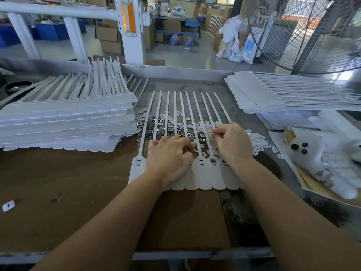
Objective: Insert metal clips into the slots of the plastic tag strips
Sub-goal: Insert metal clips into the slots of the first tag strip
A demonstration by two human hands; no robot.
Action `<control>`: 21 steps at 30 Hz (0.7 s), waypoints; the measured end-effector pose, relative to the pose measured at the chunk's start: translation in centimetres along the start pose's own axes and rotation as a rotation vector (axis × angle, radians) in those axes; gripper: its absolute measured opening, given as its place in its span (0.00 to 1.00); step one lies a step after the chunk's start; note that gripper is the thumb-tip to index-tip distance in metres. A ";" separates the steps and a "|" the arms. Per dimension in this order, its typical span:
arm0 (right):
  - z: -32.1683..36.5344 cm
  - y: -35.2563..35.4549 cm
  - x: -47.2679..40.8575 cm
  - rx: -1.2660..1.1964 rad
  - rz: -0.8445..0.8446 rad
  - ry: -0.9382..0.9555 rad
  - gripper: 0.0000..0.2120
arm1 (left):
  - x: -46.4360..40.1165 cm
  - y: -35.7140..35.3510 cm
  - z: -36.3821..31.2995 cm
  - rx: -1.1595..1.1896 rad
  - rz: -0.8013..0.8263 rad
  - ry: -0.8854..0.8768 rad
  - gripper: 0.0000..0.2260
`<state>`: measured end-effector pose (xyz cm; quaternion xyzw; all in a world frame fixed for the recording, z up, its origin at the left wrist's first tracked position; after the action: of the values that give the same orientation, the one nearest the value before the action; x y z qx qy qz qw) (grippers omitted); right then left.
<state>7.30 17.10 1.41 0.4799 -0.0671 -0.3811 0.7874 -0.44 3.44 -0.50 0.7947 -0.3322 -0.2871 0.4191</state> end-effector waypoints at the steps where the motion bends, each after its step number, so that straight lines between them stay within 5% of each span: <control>1: 0.0 0.2 0.2 -0.043 -0.008 0.000 0.08 | 0.0 0.0 0.0 0.000 0.000 0.000 0.06; 18: -0.1 2.0 3.6 -0.221 0.006 0.004 0.04 | 0.0 0.0 0.1 -0.007 0.005 0.008 0.06; 21: -0.4 2.0 3.9 -0.282 0.039 -0.031 0.10 | 0.0 0.0 0.1 -0.009 0.006 0.010 0.06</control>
<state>11.29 15.31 1.78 0.3570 -0.0343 -0.3789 0.8531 -0.53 3.44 -0.59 0.7932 -0.3313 -0.2832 0.4252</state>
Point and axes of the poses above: each hand's wrist, its own x-axis away from the middle knuckle, its own y-axis out of the back of the hand, z = x × y, the point moved 3 cm from there along -x, towards the middle knuckle, and after that the axes turned 5 degrees about z, right-handed, at the moved point
